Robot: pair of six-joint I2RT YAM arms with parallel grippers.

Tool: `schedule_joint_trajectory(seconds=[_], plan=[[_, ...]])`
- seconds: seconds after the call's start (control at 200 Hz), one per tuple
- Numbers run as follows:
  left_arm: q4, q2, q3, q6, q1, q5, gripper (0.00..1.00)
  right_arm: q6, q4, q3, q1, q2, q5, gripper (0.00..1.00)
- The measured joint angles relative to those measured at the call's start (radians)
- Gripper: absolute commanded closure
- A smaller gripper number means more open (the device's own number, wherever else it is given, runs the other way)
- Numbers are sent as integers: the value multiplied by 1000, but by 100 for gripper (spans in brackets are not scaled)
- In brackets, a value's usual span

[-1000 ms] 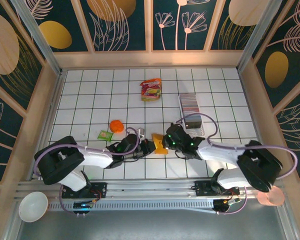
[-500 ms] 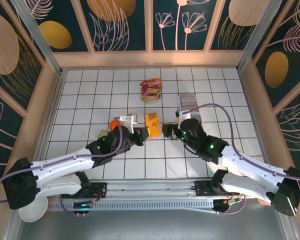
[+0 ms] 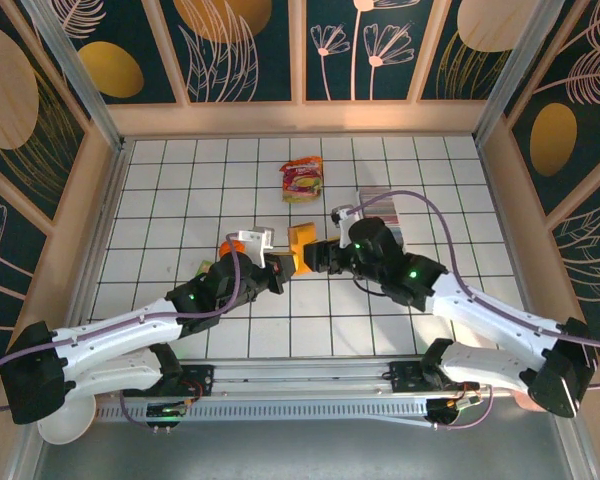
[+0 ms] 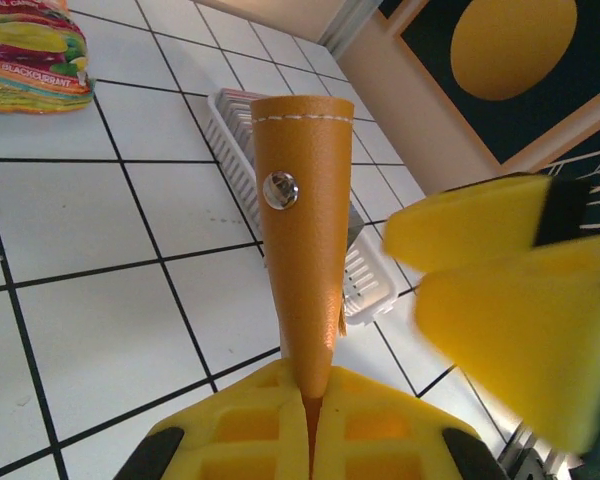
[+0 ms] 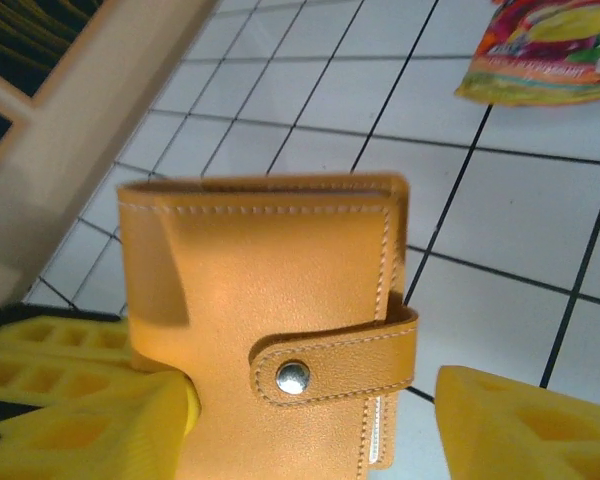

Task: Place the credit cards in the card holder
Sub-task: Open the button on the card holder.

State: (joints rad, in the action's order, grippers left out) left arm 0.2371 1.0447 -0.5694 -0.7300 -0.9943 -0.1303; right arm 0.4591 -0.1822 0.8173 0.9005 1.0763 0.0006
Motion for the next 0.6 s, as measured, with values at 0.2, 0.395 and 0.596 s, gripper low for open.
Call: schedule_joint_trajectory(seconds=[0.2, 0.395, 0.596], plan=[[35, 0, 16, -20, 1, 41, 100, 28, 10, 0, 8, 39, -30, 35], [49, 0, 35, -43, 2, 44, 100, 36, 10, 0, 11, 58, -32, 42], [49, -23, 57, -54, 2, 43, 100, 49, 13, 0, 18, 75, -23, 64]])
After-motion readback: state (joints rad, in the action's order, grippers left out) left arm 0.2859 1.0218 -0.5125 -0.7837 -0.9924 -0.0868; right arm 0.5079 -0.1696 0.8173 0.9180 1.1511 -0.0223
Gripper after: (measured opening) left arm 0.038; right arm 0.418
